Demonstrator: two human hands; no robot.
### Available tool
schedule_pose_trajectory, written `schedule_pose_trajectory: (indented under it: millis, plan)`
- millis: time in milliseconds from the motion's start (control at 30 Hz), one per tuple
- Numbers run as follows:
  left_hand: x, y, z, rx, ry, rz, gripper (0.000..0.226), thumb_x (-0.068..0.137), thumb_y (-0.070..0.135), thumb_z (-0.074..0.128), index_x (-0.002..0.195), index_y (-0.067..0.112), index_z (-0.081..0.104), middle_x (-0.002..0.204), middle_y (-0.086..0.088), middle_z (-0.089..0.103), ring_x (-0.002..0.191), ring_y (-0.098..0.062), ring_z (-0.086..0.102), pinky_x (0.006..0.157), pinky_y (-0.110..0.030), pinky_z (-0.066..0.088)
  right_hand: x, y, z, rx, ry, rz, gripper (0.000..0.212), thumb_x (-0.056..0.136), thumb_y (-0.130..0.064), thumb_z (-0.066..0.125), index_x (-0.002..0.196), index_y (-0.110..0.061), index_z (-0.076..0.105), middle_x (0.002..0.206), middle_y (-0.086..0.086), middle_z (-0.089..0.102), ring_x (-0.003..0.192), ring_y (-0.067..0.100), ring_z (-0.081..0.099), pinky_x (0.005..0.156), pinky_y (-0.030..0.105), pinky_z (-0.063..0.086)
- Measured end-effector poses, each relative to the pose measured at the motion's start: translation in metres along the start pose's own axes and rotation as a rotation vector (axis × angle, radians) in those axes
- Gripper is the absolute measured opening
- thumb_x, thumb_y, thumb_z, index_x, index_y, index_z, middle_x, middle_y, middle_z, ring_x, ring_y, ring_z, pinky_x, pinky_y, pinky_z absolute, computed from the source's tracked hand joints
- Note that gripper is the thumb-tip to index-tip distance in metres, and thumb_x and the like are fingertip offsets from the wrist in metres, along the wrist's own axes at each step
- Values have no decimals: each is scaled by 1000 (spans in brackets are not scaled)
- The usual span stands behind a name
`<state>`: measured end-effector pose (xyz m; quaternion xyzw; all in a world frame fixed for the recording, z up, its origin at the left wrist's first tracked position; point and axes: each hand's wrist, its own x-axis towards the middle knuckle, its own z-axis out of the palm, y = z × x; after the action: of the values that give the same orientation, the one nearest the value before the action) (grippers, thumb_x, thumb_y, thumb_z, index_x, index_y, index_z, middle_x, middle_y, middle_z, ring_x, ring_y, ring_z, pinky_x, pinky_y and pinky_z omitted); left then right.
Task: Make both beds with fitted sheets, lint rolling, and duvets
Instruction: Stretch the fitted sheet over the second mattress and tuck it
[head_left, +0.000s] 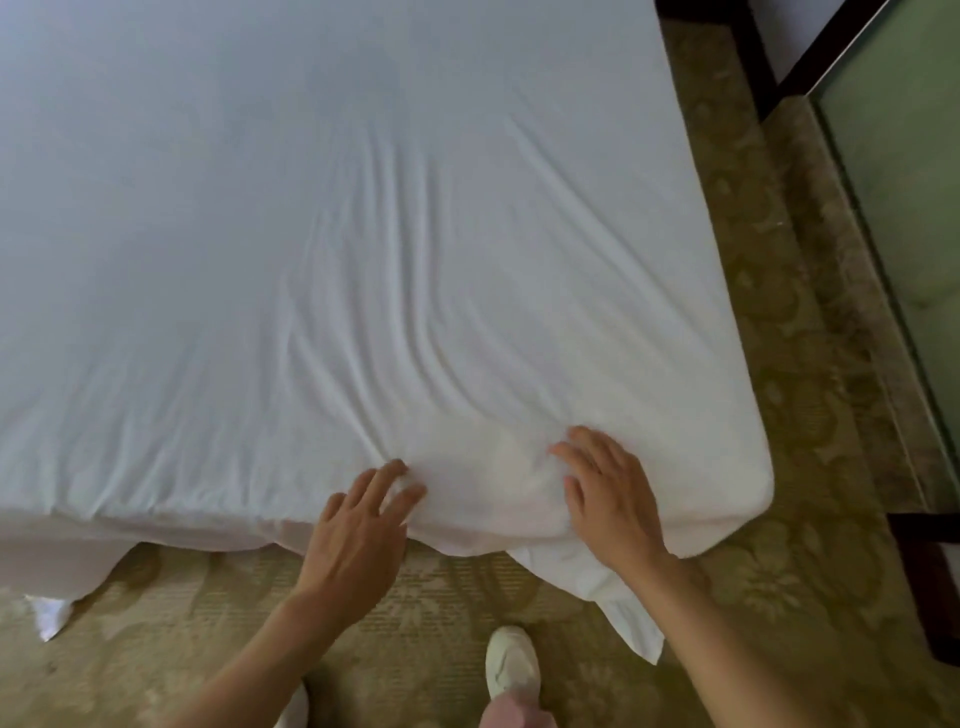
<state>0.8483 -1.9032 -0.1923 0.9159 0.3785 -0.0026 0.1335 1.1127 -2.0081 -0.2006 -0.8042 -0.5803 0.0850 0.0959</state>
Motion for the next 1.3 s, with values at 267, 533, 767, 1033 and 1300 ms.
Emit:
schedule_pose_trajectory:
  millis: [267, 533, 767, 1033, 1300]
  plan:
    - [-35, -57, -35, -3, -152, -917, 36, 83, 16, 60, 118, 14, 56, 125, -11, 49, 112, -38, 49, 89, -52, 39, -54, 112, -45, -53, -10, 365, 33, 91, -22, 49, 121, -11, 57, 126, 13, 50, 112, 32, 46, 83, 45, 51]
    - [-23, -45, -19, 68, -167, -206, 63, 81, 18, 65, 138, 32, 43, 153, -2, 30, 139, -27, 33, 85, -49, 49, -18, -1, -27, 247, 26, 337, 32, 86, -5, 60, 118, -7, 57, 123, 11, 50, 115, 30, 45, 93, 38, 41]
    - [-93, -136, -42, -145, -122, -1024, 57, 93, 27, 43, 147, 26, 23, 156, -6, 19, 137, -33, 29, 104, -56, 29, 13, -74, -13, 487, 118, 825, 39, 87, -5, 54, 126, 0, 52, 131, 24, 46, 121, 39, 43, 104, 44, 33]
    - [-156, -221, -68, -378, 33, -961, 50, 90, 16, 51, 138, 15, 41, 141, -3, 41, 120, -28, 49, 92, -41, 41, 27, -358, 59, 527, -544, 202, 58, 90, -39, 57, 142, -23, 37, 157, -2, 2, 142, 24, 0, 116, 41, 16]
    - [-245, -363, -137, -537, 106, -1012, 36, 89, 10, 55, 125, 10, 56, 132, -6, 54, 117, -24, 52, 88, -32, 38, 74, -458, 67, 590, 144, 831, 45, 89, -20, 53, 130, -1, 48, 137, 22, 40, 126, 39, 36, 100, 43, 33]
